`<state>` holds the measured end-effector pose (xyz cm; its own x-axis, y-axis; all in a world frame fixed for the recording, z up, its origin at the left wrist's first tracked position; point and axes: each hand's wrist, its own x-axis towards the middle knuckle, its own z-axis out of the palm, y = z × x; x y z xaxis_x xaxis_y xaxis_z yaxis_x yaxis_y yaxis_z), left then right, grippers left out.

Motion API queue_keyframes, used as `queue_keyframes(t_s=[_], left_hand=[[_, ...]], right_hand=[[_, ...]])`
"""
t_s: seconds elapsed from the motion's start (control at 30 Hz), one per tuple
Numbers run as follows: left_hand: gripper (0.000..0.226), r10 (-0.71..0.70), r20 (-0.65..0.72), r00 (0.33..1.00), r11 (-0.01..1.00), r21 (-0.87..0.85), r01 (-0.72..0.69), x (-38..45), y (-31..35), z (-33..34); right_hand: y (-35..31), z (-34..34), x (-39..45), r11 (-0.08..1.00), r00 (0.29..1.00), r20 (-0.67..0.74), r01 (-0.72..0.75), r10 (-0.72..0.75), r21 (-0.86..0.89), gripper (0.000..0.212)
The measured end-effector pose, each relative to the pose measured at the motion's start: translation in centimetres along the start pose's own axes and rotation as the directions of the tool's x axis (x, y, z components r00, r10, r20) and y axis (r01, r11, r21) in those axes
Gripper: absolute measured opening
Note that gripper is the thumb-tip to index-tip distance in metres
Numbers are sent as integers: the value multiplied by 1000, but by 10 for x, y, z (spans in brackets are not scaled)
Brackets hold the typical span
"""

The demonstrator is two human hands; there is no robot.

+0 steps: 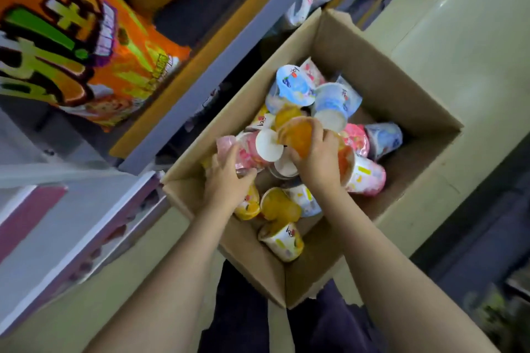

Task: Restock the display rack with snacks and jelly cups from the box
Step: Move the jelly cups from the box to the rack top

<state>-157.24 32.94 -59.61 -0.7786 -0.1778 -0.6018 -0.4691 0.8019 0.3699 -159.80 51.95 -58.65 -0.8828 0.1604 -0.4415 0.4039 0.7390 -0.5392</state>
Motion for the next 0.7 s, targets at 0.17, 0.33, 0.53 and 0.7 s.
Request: queue_keyframes(t_s=[0.17, 0.33, 0.53, 0.7], left_hand=[[71, -113, 58, 992, 984, -134, 120, 1, 4, 1], [48, -176, 98, 979, 874, -441, 201, -13, 13, -10], [48, -144, 246, 959, 617, -735, 281, -52, 28, -29], [64, -58, 335, 940, 446, -834, 325, -102, 42, -66]], right_hand=[[2, 2, 6, 999, 998, -39, -38, 39, 36, 79], [0, -8, -10, 971, 998, 31, -59, 53, 230, 74], [-2, -34, -66, 874, 984, 140, -165, 112, 457, 75], [-11, -75, -106, 710, 964, 242, -248, 112, 659, 42]])
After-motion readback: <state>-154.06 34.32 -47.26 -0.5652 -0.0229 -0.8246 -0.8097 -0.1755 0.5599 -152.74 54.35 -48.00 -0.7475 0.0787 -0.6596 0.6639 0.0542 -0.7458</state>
